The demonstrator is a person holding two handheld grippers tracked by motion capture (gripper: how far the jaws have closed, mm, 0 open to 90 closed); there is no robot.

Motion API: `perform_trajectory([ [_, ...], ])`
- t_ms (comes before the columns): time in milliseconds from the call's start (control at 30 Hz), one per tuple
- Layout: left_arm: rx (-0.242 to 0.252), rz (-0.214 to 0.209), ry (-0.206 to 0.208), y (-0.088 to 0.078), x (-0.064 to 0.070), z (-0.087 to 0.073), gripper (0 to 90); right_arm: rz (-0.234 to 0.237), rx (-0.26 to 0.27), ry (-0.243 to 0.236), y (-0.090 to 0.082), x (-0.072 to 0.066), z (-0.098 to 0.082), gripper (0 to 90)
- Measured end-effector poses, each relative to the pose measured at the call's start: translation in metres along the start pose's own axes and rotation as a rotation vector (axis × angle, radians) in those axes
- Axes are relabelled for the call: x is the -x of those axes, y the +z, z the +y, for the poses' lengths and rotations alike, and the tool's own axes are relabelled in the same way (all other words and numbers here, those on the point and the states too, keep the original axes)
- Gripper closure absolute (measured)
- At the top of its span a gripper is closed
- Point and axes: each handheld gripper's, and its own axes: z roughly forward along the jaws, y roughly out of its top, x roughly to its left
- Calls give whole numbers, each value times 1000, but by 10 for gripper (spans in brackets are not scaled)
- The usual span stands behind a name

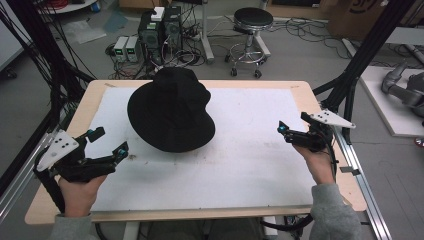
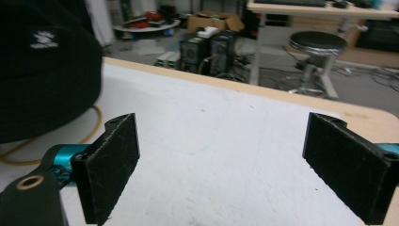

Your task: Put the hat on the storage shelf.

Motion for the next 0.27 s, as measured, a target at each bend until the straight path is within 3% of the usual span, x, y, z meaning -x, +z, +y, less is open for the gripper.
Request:
perform_trajectory([
  [200, -4, 9, -5, 0, -2, -2, 109, -25, 10, 15, -6, 1, -16, 112],
  [267, -9, 12, -8, 0, -3, -3, 109, -6, 33, 11, -7, 2, -17, 111],
])
